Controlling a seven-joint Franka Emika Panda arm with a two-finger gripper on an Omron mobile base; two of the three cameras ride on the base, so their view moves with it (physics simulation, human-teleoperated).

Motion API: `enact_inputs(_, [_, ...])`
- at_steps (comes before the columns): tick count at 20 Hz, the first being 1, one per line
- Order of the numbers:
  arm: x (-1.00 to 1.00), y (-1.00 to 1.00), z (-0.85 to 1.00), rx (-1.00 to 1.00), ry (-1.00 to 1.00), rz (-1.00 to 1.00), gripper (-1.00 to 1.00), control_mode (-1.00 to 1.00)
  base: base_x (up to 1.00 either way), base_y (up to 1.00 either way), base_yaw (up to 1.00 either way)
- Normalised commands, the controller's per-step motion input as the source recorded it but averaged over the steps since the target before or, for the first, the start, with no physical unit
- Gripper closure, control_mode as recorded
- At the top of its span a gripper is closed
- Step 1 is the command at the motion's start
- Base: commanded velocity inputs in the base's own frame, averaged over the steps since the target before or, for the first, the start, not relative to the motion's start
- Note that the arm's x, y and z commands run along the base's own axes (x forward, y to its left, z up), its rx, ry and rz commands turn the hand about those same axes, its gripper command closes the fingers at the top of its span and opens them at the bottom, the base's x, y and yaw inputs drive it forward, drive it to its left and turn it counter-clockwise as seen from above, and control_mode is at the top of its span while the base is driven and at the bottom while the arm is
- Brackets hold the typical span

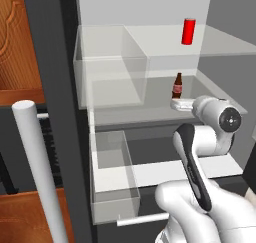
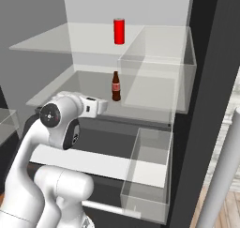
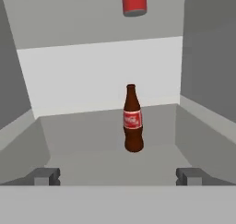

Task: Open the fridge, grab two sodas, and place both sodas inside the bowl with ice on the dining counter.

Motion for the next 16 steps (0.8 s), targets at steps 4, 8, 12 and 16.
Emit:
enact_inputs(4, [0.14, -0.17, -0.01, 0.00, 0.00, -0.06, -1.00, -1.00, 0.00, 0.00, 0.00])
enact_inputs(8, [0.22, -0.01, -0.16, 0.00, 0.00, -0.01, -1.00, -1.00, 0.00, 0.00, 0.00])
enact_inputs(12, [0.34, -0.13, -0.04, 0.00, 0.01, 0.00, -1.00, -1.00, 0.00, 0.00, 0.00])
enact_inputs(16, [0.44, -0.09, 0.04, 0.00, 0.01, 0.01, -1.00, -1.00, 0.00, 0.00, 0.00])
